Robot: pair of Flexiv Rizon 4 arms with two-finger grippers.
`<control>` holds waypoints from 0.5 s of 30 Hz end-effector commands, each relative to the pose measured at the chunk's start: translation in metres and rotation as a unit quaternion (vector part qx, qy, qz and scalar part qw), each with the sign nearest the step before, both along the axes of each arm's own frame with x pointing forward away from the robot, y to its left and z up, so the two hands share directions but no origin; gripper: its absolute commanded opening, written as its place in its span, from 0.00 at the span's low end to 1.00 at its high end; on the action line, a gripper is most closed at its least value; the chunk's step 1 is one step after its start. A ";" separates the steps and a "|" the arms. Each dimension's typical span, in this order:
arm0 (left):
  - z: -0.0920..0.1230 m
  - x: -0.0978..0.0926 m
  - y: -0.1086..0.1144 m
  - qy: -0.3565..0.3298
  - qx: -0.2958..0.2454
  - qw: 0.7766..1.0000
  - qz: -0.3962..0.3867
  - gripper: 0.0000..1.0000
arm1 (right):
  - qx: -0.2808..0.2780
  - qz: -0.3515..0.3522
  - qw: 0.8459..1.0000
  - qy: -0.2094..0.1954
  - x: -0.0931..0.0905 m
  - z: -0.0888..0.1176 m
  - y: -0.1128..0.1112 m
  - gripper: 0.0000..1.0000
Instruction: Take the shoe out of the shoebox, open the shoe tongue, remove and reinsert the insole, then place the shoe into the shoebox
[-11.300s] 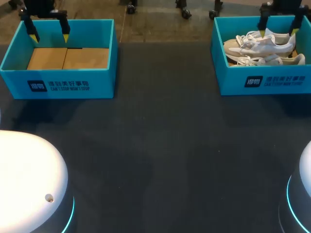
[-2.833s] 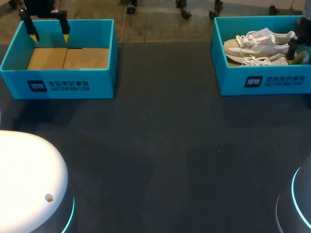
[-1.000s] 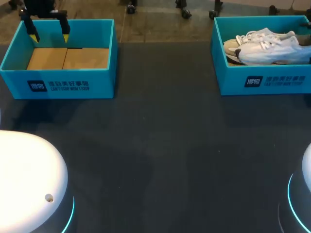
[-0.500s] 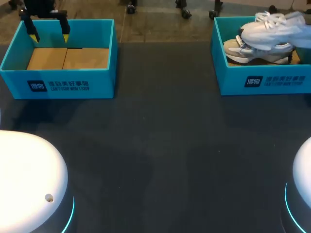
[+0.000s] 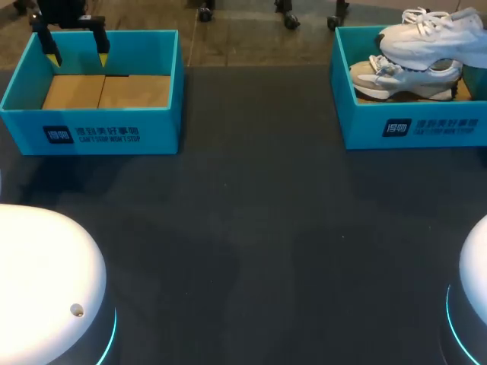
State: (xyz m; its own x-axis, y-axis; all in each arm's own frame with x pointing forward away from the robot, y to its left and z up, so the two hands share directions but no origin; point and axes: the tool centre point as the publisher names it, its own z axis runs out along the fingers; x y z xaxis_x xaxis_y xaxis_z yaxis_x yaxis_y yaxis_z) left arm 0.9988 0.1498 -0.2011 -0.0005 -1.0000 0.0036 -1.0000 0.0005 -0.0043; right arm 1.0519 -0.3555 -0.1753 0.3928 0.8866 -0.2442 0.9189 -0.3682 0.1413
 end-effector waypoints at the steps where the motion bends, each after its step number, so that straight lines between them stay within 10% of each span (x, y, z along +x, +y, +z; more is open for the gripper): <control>1: 0.000 0.000 0.000 0.001 0.001 1.000 0.000 1.00 | -0.034 -0.024 0.999 -0.011 -0.018 0.043 0.012 0.00; 15: 0.000 0.000 0.000 0.001 0.001 1.000 0.000 1.00 | -0.054 -0.046 0.997 -0.026 -0.074 0.075 0.076 0.00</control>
